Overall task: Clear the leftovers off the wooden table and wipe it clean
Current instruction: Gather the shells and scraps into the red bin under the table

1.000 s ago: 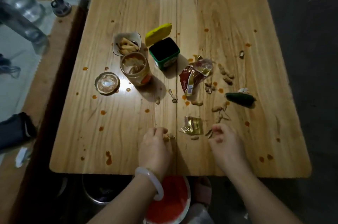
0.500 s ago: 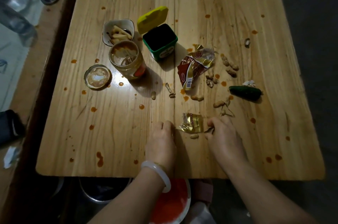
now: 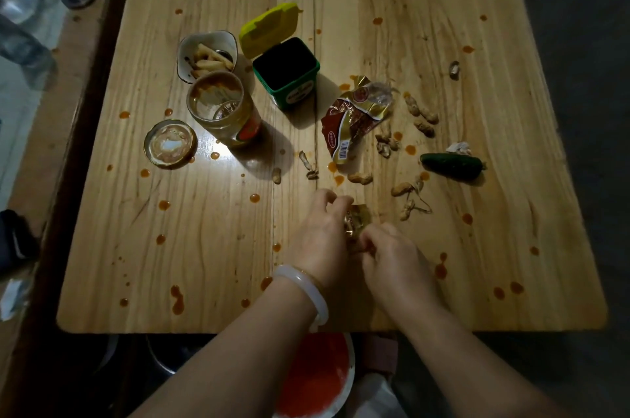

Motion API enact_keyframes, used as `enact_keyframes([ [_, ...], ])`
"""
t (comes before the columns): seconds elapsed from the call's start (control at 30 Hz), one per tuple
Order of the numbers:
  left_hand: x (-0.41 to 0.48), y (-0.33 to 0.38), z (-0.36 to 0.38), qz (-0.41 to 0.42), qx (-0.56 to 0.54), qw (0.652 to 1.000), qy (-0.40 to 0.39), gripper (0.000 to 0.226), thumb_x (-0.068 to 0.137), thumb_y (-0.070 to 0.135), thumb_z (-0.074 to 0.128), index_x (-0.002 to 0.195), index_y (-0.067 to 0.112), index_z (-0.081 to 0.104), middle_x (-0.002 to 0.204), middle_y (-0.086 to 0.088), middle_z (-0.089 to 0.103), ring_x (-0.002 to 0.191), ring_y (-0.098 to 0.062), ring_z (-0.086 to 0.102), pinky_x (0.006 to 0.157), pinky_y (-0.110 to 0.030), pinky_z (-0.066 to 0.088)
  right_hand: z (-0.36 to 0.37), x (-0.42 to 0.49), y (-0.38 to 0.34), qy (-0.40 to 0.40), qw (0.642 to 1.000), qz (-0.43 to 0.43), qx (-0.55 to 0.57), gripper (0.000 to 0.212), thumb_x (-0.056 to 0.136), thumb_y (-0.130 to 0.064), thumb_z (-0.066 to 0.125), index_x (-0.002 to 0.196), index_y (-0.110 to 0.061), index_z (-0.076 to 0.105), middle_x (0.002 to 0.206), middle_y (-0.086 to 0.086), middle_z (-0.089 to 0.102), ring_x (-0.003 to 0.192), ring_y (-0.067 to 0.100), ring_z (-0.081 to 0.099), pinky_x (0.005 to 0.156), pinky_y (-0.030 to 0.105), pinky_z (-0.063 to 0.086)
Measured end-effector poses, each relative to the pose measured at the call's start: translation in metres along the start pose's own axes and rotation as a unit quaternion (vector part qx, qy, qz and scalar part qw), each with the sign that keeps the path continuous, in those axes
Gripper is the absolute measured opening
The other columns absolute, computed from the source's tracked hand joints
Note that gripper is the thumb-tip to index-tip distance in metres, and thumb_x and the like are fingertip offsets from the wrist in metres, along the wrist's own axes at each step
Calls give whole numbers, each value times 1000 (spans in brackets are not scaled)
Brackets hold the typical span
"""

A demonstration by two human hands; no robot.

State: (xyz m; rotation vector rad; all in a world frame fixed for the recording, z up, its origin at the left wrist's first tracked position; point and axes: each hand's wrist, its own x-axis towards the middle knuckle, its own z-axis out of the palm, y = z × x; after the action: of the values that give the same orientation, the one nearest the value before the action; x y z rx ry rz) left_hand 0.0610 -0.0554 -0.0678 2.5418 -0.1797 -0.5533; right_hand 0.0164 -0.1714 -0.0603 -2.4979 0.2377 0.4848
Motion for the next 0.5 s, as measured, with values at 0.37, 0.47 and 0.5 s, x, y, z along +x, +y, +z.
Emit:
enact_keyframes([
  [0.37,11,-2,6,7,63,998,2,38,85,15,63,118,21,47,116,2,39,75,-11,54,68,-27,55,12,8,-3,-15,1000,24,-10,21,96,-13,54,115,-21,60,115,-5,49,85,10,48,69,23,46],
  [0.47,13,-1,6,-6,79,997,-1,27,88,16,59,112,21,47,104,2,49,76,-10,53,70,-26,53,11,9,-3,-26,999,18,-20,18,95,-12,55,111,-20,58,112,-3,48,85,11,49,68,24,46],
  [0.5,13,-1,6,-10,83,997,1,24,90,17,57,111,21,47,102,2,51,78,-10,53,70,-25,51,11,9,-4,-27,999,15,-18,18,95,-12,55,111,-20,58,112,-3,48,87,11,49,68,24,46],
])
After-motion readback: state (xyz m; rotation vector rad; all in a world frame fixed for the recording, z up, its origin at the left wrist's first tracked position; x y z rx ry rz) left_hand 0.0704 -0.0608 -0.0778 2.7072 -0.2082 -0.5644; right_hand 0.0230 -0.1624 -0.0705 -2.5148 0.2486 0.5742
